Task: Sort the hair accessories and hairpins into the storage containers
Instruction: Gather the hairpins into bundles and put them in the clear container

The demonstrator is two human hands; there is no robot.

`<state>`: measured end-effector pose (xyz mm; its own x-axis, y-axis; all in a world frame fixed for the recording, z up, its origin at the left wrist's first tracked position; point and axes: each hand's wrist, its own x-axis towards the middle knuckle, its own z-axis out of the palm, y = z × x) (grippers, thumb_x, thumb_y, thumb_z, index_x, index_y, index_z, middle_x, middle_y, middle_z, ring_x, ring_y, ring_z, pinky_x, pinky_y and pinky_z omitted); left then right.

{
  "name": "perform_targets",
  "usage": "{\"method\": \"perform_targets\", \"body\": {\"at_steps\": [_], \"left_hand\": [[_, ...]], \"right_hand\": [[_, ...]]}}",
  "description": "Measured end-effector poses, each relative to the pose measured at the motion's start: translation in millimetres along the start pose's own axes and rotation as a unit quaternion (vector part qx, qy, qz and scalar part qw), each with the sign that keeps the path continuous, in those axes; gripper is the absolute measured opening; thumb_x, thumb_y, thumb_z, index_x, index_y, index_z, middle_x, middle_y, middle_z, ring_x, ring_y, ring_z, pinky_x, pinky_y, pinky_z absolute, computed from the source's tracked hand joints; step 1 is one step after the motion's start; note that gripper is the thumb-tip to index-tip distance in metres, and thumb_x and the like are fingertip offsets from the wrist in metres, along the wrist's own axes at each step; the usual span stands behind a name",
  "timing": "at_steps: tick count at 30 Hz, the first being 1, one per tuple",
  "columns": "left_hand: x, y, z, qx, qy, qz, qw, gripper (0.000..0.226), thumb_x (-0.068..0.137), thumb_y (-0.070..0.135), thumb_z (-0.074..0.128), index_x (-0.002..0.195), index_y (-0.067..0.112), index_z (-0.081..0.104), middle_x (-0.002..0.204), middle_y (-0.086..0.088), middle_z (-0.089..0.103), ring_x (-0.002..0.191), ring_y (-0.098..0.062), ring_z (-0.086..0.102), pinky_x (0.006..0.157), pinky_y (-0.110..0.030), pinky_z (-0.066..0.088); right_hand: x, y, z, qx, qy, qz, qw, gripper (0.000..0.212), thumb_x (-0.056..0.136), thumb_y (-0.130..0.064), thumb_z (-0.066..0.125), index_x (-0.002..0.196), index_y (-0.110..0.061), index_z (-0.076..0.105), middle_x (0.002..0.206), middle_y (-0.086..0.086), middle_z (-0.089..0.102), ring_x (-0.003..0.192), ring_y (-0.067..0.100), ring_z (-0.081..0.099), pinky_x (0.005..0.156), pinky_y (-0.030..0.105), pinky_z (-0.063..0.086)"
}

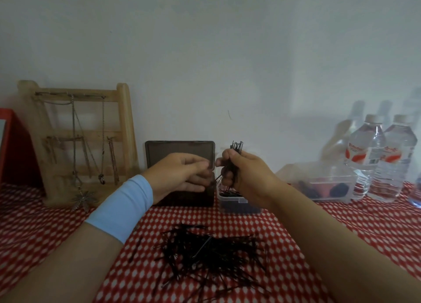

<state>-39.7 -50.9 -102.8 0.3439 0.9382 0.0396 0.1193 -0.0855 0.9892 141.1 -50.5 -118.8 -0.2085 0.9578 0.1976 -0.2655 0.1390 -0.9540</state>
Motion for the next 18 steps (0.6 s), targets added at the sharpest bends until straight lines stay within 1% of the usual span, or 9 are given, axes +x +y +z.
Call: {"method": "perform_targets", "body": {"at_steps": [3, 6, 10, 11, 12, 13, 14, 16, 18], "left_hand": [[2, 1, -2, -0.003, 0.049, 0.015, 0.999, 0.02, 0.099, 0.017, 0.053, 0.113, 0.008, 0.064, 0.107, -0.012, 0.072, 0.093, -0.021, 0.072, 0.08, -0.031, 0.059], [3, 4, 5, 0.018, 0.079, 0.076, 0.994, 0.026, 0.104, 0.021, 0.042, 0.113, 0.015, 0.065, 0.111, -0.004, 0.072, 0.1, -0.015, 0.07, 0.085, -0.028, 0.056], [-1, 6, 13, 0.056, 0.029, 0.17, 0.983, 0.032, 0.105, 0.025, 0.037, 0.128, 0.025, 0.059, 0.122, 0.008, 0.067, 0.112, -0.002, 0.062, 0.096, -0.021, 0.048], [-2, 5, 16, 0.09, 0.02, 0.186, 0.978, 0.032, 0.104, 0.024, 0.038, 0.129, 0.027, 0.058, 0.117, 0.005, 0.069, 0.105, -0.004, 0.063, 0.093, -0.019, 0.047], [-3, 4, 18, 0.122, 0.015, 0.2, 0.972, 0.031, 0.104, 0.023, 0.041, 0.129, 0.029, 0.058, 0.104, 0.0, 0.071, 0.092, -0.007, 0.065, 0.087, -0.018, 0.047], [-3, 3, 20, 0.154, 0.013, 0.21, 0.966, 0.032, 0.103, 0.021, 0.043, 0.13, 0.03, 0.058, 0.089, 0.0, 0.07, 0.079, -0.008, 0.064, 0.081, -0.018, 0.049], [-4, 2, 19, 0.182, 0.015, 0.219, 0.958, 0.032, 0.102, 0.02, 0.044, 0.13, 0.029, 0.059, 0.083, 0.004, 0.068, 0.076, -0.006, 0.065, 0.079, -0.016, 0.049], [-2, 2, 13, 0.245, 0.029, 0.246, 0.938, 0.031, 0.102, 0.021, 0.046, 0.127, 0.027, 0.063, 0.102, 0.016, 0.07, 0.097, 0.005, 0.064, 0.092, -0.015, 0.045], [0, 1, 4, 0.277, 0.022, 0.255, 0.926, 0.031, 0.099, 0.025, 0.047, 0.122, 0.028, 0.068, 0.117, 0.017, 0.068, 0.112, 0.006, 0.058, 0.102, -0.021, 0.042]], "right_hand": [[0, 3, 0, 0.008, -0.031, 0.026, 0.999, 0.029, 0.109, -0.02, 0.035, 0.085, -0.015, 0.05, 0.067, 0.001, 0.052, 0.054, 0.012, 0.04, 0.052, 0.024, 0.036], [-2, 6, 2, 0.0, -0.066, 0.041, 0.997, 0.029, 0.109, -0.022, 0.033, 0.086, -0.015, 0.049, 0.063, -0.001, 0.046, 0.057, 0.015, 0.043, 0.055, 0.026, 0.04], [-7, 5, 4, 0.012, -0.111, 0.065, 0.992, 0.028, 0.109, -0.017, 0.033, 0.09, -0.01, 0.053, 0.07, 0.005, 0.052, 0.07, 0.021, 0.058, 0.066, 0.032, 0.053], [-8, 4, 5, 0.017, -0.115, 0.07, 0.991, 0.028, 0.108, -0.016, 0.034, 0.091, -0.008, 0.054, 0.073, 0.007, 0.056, 0.072, 0.022, 0.062, 0.066, 0.032, 0.055], [-9, 3, 5, 0.016, -0.117, 0.074, 0.99, 0.027, 0.108, -0.015, 0.035, 0.093, -0.005, 0.055, 0.077, 0.008, 0.059, 0.071, 0.021, 0.063, 0.064, 0.031, 0.055], [-10, 2, 5, 0.013, -0.119, 0.078, 0.99, 0.027, 0.108, -0.014, 0.035, 0.094, -0.004, 0.055, 0.078, 0.009, 0.059, 0.068, 0.019, 0.062, 0.06, 0.029, 0.053], [-11, 2, 5, 0.013, -0.126, 0.083, 0.988, 0.026, 0.108, -0.014, 0.035, 0.093, -0.004, 0.054, 0.077, 0.008, 0.056, 0.065, 0.018, 0.058, 0.057, 0.027, 0.05], [-11, 2, 5, 0.041, -0.144, 0.105, 0.983, 0.025, 0.108, -0.012, 0.033, 0.092, -0.008, 0.051, 0.074, 0.004, 0.047, 0.061, 0.015, 0.047, 0.054, 0.025, 0.042], [-12, 5, 5, 0.057, -0.149, 0.127, 0.979, 0.026, 0.108, -0.014, 0.032, 0.09, -0.013, 0.05, 0.07, 0.0, 0.04, 0.059, 0.013, 0.036, 0.054, 0.025, 0.033]]}}
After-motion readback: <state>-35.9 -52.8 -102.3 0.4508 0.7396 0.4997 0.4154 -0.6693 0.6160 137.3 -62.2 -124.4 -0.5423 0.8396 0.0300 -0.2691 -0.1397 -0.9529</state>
